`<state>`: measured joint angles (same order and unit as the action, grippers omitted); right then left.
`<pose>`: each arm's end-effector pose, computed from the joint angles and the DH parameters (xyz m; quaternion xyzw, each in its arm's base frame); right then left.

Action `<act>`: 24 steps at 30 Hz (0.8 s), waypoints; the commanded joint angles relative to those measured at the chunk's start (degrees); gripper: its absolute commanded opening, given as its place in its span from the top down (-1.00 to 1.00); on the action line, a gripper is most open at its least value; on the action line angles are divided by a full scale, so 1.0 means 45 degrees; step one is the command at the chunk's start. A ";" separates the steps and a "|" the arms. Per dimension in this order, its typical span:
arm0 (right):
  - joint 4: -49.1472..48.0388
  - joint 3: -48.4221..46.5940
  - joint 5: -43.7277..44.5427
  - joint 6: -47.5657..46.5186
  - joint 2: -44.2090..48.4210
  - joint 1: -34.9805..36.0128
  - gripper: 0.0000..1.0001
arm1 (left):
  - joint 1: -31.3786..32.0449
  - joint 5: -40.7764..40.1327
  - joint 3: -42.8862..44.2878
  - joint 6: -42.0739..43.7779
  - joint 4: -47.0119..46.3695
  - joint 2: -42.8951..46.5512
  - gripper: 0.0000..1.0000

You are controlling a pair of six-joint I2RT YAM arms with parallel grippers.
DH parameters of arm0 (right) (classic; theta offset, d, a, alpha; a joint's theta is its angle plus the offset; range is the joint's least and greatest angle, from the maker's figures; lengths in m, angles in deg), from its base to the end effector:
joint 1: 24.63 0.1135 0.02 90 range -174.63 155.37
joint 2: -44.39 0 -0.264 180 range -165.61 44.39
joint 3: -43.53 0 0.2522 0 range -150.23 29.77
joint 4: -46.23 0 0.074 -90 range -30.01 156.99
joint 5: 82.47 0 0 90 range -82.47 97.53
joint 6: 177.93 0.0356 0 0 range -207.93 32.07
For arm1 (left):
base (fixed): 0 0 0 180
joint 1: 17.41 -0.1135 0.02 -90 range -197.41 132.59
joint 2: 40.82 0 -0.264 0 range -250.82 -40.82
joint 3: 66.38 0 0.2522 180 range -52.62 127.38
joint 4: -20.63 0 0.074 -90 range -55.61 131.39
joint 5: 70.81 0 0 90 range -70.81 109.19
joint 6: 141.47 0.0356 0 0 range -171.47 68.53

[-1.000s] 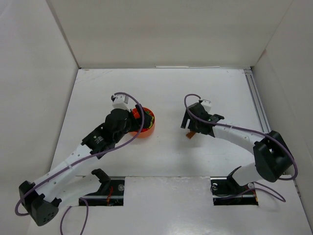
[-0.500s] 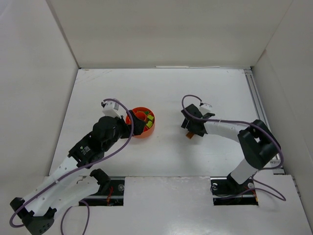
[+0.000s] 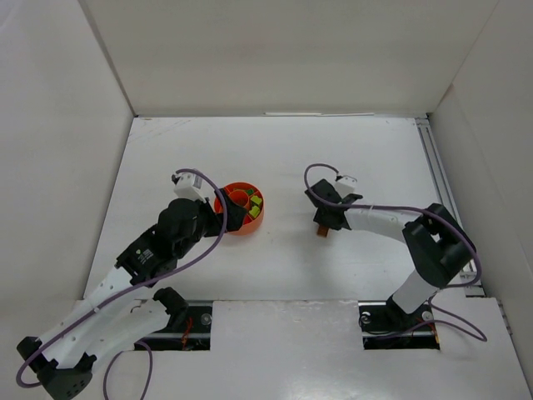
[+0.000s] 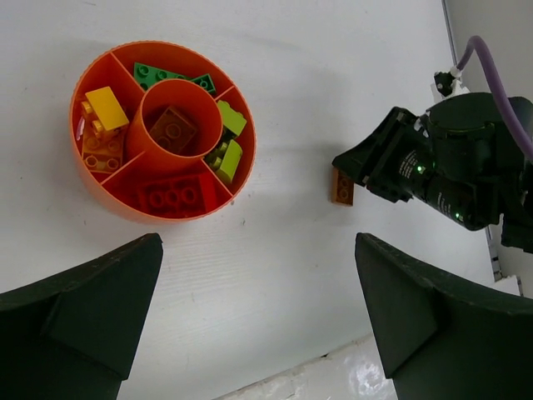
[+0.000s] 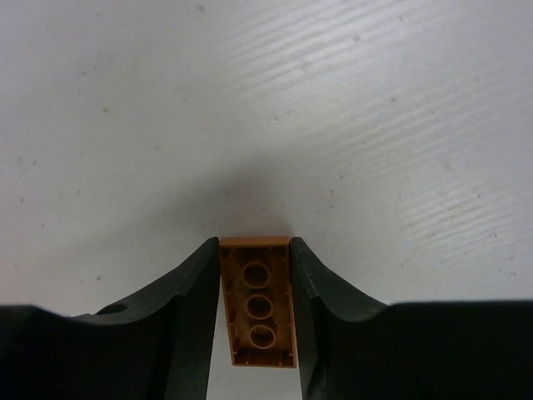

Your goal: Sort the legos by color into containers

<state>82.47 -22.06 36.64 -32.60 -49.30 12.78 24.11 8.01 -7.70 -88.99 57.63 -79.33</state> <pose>0.2528 0.1715 0.1634 0.2021 0.9235 -0.0135 0.3257 0.1202 -0.0972 0.3333 -0.0301 0.8007 -0.3171 0.5074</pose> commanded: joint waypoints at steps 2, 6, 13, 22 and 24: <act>-0.2097 -0.0610 0.0740 -0.3887 0.0701 0.0787 0.55 | -0.0027 -0.0561 0.0036 0.0038 -0.0107 0.0196 -1.00; -0.6295 -0.0727 -0.0056 -0.9123 0.1306 0.1724 0.61 | -0.0027 -0.0562 0.0172 -0.0235 -0.0107 0.0314 -1.00; -1.3488 -0.0899 -0.6441 -1.3309 0.1212 0.1980 0.64 | -0.0027 -0.1070 0.0719 -0.0919 0.0927 0.0548 -1.00; -1.8309 -0.2874 -1.3630 -1.3665 -0.2105 0.1980 0.64 | -0.0027 -0.1480 0.0973 -0.1583 0.1532 0.1523 -1.00; -1.8550 -0.3380 -1.4473 -1.3663 -0.2537 0.2096 0.64 | -0.0027 -0.1617 0.0973 -0.1585 0.1669 0.1641 -1.00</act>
<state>9.76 -33.41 -15.49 -92.90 -58.79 21.61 24.09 2.43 -5.49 -94.91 63.60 -72.94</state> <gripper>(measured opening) 0.413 0.997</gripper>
